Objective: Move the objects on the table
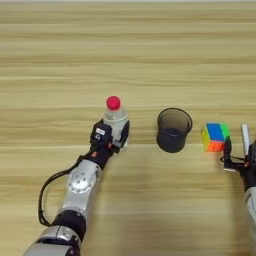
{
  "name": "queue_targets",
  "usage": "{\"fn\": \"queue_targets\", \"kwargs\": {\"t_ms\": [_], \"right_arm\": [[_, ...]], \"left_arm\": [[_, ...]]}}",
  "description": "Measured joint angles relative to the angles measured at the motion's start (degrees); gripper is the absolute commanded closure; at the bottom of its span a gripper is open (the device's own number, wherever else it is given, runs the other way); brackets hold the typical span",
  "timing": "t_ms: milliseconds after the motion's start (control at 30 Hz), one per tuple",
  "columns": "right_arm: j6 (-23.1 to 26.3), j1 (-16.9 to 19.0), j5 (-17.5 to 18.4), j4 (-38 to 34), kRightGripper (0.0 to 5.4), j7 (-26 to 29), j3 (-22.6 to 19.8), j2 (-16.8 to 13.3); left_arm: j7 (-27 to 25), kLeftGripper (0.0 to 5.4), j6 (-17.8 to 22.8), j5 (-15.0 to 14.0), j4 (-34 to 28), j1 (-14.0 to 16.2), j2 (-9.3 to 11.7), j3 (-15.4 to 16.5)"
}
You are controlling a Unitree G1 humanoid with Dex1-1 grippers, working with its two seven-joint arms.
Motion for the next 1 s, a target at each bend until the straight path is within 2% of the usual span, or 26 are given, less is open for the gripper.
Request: {"fn": "queue_targets", "kwargs": {"t_ms": [200, 433, 700, 1000], "right_arm": [[0.0, 0.0, 0.0, 0.0, 0.0, 0.0, 0.0, 0.0], [0.0, 0.0, 0.0, 0.0, 0.0, 0.0, 0.0, 0.0], [0.0, 0.0, 0.0, 0.0, 0.0, 0.1, 0.0, 0.0], [0.0, 0.0, 0.0, 0.1, 0.0, 0.1, 0.0, 0.0]], "left_arm": [[0.5, 2.27, 1.1, 0.1, -7.1, 5.8, 0.1, -0.9], [1.0, 2.29, 2.5, 0.3, -13.2, 10.5, 0.9, -1.3], [1.7, 2.31, 3.4, 0.4, -17.0, 13.7, 1.9, -1.6], [2.0, 2.31, 3.6, 0.4, -17.5, 14.1, 1.9, -1.6]]}}
